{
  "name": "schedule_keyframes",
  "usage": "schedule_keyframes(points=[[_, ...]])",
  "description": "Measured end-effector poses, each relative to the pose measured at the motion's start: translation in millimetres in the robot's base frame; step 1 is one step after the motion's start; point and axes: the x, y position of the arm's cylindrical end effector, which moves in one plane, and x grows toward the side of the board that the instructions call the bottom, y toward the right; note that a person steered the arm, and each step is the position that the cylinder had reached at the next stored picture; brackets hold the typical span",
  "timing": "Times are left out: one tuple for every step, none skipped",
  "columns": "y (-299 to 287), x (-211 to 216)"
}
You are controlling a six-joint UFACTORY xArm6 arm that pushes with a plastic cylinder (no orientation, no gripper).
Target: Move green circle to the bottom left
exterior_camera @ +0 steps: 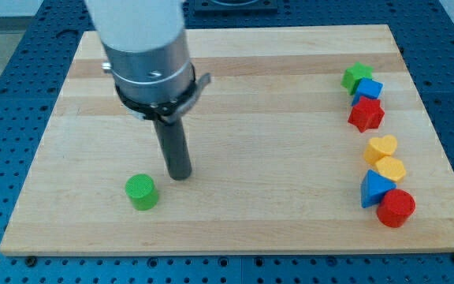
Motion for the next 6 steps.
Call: schedule_keyframes(points=[[-15, 27], [-62, 33], [-96, 33], [-84, 23], [-78, 2], [-97, 10]])
